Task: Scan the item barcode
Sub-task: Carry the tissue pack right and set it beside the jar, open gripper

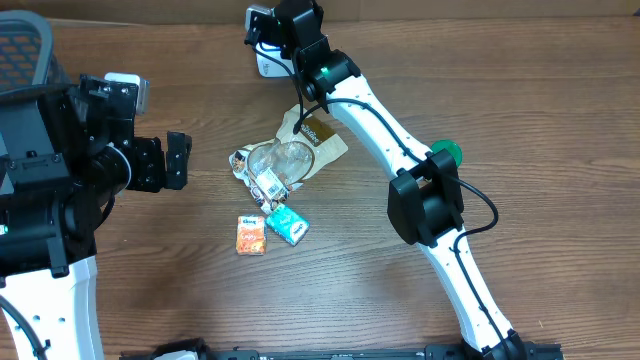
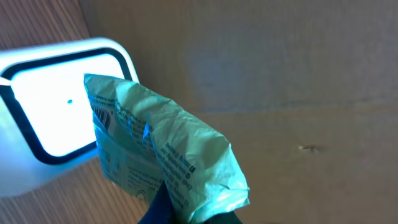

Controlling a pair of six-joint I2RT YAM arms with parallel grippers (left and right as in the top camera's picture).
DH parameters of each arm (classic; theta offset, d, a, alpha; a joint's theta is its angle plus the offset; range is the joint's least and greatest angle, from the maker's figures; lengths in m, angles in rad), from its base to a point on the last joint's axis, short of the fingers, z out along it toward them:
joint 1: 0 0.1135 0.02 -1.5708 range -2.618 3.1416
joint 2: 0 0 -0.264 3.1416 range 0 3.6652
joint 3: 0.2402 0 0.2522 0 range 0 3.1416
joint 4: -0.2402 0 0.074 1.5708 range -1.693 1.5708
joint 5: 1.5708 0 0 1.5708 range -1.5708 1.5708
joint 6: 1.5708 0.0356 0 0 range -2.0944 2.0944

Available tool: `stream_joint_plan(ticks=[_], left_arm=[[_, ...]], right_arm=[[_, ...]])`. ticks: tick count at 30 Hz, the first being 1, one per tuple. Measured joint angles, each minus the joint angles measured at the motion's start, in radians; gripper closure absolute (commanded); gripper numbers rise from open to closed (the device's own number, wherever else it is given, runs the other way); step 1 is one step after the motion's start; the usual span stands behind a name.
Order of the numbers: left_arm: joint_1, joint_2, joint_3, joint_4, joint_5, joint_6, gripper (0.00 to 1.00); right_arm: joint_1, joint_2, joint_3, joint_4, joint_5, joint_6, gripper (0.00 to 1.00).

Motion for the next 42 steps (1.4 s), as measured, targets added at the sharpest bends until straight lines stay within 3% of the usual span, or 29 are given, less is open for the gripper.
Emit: stream_joint_plan(ticks=[8,11,17,22,30,42], left_arm=[[0.0,0.0,0.0,0.0,0.0,0.0,0.0],[0.0,0.0,0.0,0.0,0.0,0.0,0.0],[0.0,0.0,0.0,0.0,0.0,0.0,0.0],[0.0,0.0,0.0,0.0,0.0,0.0,0.01],[0.0,0.0,0.0,0.0,0.0,0.0,0.0],[0.0,0.0,0.0,0.0,0.0,0.0,0.0]], right_arm=[[-0.015,-0.064,0.0,-0.161,-0.099,0.271,0.96],[-0.032,-0.138,0.0,-0.262,-0.153,0.458,0.96],[-0.097,-0.34,0.001,-0.565,-0.298,0.975,0.96],[-0.187,-0.448,0.013,-0.85,-0.459,1.275,0.96],[-0.299,-0.455,0.011,-1.202,-0.597,1.419,0.96],[-0.316,-0.455,-0.214,-1.189,-0.454,1.445,0.96]])
